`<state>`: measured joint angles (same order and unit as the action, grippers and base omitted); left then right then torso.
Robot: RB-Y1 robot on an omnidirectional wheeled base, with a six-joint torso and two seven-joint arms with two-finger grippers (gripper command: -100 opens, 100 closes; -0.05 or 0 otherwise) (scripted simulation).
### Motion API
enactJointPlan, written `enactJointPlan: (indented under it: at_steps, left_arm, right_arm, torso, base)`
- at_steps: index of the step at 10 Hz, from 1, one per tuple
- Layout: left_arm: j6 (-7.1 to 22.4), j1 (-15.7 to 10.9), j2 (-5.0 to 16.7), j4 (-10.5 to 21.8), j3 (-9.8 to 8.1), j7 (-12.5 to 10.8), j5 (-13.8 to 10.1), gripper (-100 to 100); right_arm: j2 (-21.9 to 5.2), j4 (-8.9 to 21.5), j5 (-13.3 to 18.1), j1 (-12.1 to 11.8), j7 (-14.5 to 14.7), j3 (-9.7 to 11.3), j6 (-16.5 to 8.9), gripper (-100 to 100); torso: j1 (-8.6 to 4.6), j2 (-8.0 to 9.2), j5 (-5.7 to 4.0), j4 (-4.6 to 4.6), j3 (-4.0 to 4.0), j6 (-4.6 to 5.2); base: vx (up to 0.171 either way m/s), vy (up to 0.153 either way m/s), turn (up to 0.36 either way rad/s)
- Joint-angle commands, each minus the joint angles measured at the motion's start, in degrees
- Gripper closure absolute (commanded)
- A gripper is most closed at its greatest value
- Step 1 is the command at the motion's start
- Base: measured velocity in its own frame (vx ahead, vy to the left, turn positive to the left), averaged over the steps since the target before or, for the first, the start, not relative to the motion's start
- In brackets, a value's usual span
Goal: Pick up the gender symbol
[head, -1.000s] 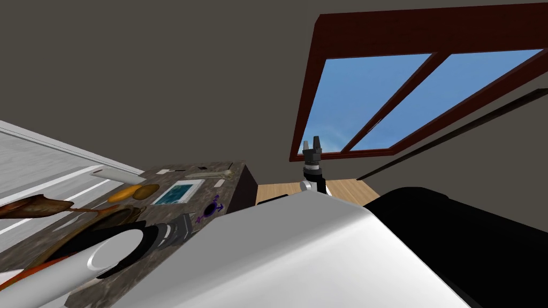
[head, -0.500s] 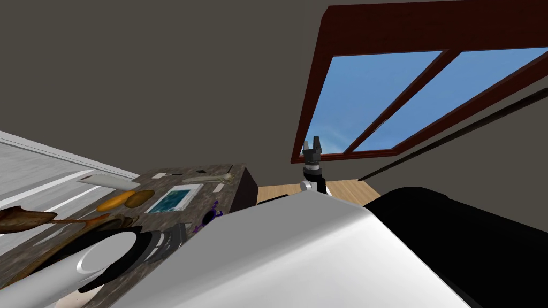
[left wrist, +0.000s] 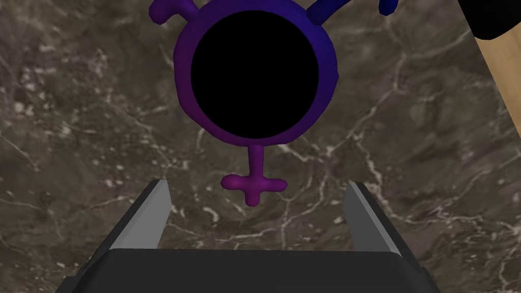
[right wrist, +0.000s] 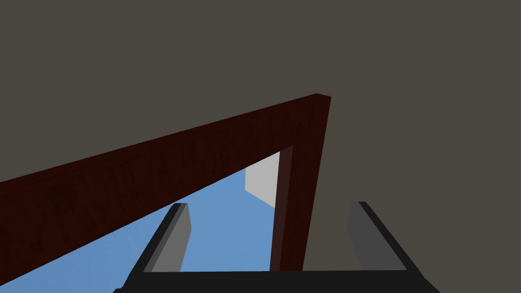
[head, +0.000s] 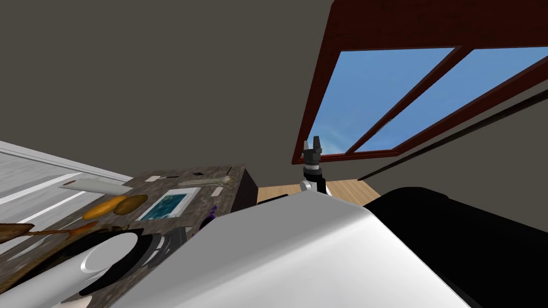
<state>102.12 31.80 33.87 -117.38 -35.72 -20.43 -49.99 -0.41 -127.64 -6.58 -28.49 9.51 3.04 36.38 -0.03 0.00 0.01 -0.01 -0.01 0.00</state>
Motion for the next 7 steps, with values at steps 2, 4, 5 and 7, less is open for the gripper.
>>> enactJointPlan:
  at_steps: [2, 4, 5, 7]
  left_arm:
    - [-2.5, -0.7, -0.6, 2.6, 1.58, 1.0, 1.6, -100]
    - [-2.7, -0.7, -0.7, 2.9, 1.67, 1.1, 1.7, -100]
    - [-3.0, -0.7, -0.7, 3.1, 1.72, 1.2, 1.8, 100]
    - [-3.0, -0.7, -0.7, 3.0, 1.7, 1.2, 1.8, 100]
  right_arm:
    - [0.0, 0.0, 0.0, 0.0, 0.0, 0.0, 0.0, 0]
    - [0.0, 0.0, 0.0, 0.0, 0.0, 0.0, 0.0, 0]
    - [0.0, 0.0, 0.0, 0.0, 0.0, 0.0, 0.0, 0]
    - [0.0, 0.0, 0.0, 0.0, 0.0, 0.0, 0.0, 0]
  torso:
    - [-0.03, 0.07, -0.01, 0.02, 0.04, 0.0]
    - [-0.05, 0.1, -0.01, 0.03, 0.06, -0.01]
    - [-0.03, 0.07, -0.02, 0.02, 0.05, -0.01]
    - [-0.01, 0.04, 0.01, 0.0, 0.02, -0.02]
  base:
    - [-0.025, -0.014, -0.028]
    - [-0.017, -0.01, -0.011]
    - [0.0, 0.0, 0.0]
    - [0.0, 0.0, 0.0]
